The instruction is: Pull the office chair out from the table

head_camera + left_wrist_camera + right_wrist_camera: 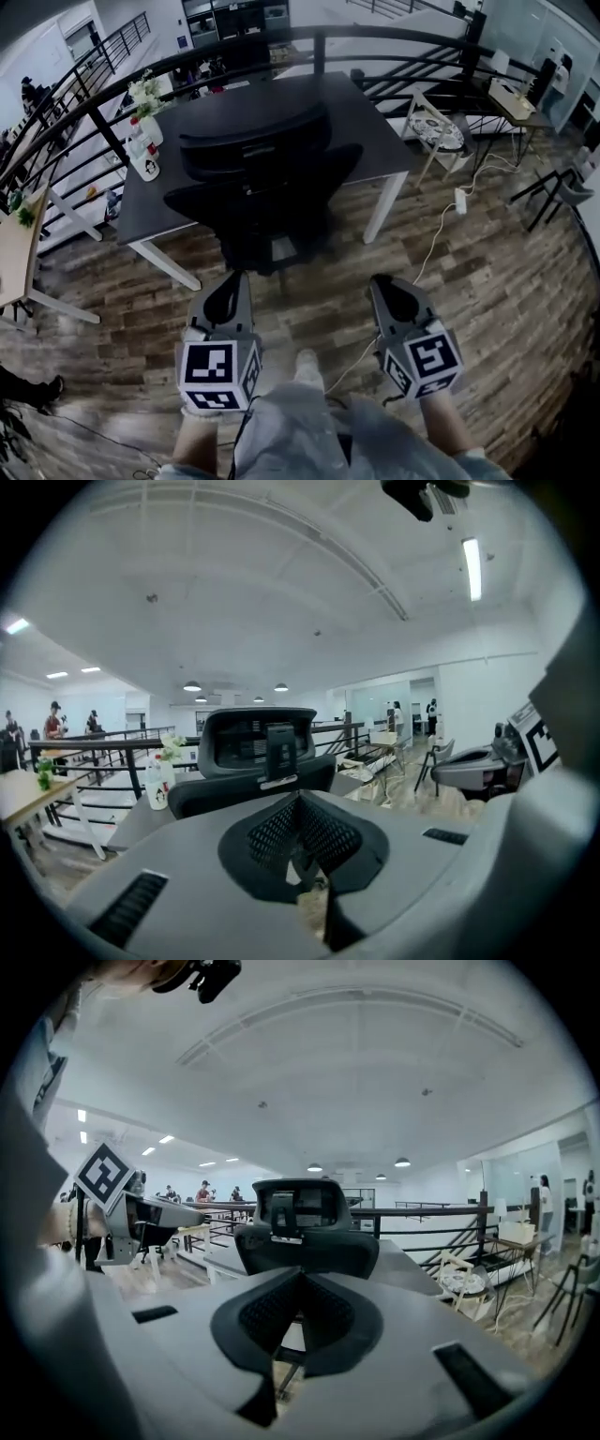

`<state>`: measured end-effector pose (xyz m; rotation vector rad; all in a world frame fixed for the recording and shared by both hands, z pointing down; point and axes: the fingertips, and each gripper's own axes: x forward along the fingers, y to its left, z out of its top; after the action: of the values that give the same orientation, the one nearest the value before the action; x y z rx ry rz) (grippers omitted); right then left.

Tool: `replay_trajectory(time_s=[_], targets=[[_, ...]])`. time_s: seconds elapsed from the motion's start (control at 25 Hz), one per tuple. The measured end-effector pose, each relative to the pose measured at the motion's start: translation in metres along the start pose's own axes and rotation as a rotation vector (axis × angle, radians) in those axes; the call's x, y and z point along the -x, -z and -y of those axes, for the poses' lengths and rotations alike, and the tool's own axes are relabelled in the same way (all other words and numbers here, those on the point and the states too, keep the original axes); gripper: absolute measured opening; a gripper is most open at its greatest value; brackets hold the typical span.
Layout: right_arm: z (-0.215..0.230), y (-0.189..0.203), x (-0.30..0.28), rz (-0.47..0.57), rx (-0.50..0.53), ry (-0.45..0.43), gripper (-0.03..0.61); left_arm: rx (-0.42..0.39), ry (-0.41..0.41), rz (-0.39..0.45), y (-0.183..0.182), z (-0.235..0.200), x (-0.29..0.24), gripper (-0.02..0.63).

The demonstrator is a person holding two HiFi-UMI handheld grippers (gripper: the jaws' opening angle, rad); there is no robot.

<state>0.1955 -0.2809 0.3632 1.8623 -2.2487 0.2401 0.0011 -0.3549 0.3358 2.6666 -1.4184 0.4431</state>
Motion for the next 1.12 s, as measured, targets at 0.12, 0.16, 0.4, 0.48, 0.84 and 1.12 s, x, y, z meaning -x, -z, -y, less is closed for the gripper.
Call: replay_trajectory(time_s=[0.12,0.16,0.4,0.48,0.84,1.12], targets=[[0.013,-0.009,-0.038,-0.016,0.075,-0.018,0.005,-0.022,-0.026,-0.004,-0.002,-0.029,-0.023,0.012],[0.018,-0.013,-0.051,-0.019,0.102,-0.018,0.005,-0.020,-0.031,-0.003,-0.003,-0.039,-0.031,0.014],[0.044,-0.040,-0.117,-0.009,0.264,0.000,0.006,-0.099,-0.102,0.005,-0.013,-0.092,-0.069,0.014],[0.047,-0.046,-0.139,-0.015,0.346,-0.010,0.050,-0.154,-0.131,0.003,-0.014,-0.109,-0.080,0.014],[0.068,-0.051,-0.215,-0.099,0.712,-0.047,0.179,-0.522,-0.201,-0.122,0.006,-0.164,-0.129,0.156],[0.087,-0.033,-0.261,-0.232,0.988,-0.054,0.263,-0.892,-0.225,-0.278,0.031,-0.192,-0.162,0.218]])
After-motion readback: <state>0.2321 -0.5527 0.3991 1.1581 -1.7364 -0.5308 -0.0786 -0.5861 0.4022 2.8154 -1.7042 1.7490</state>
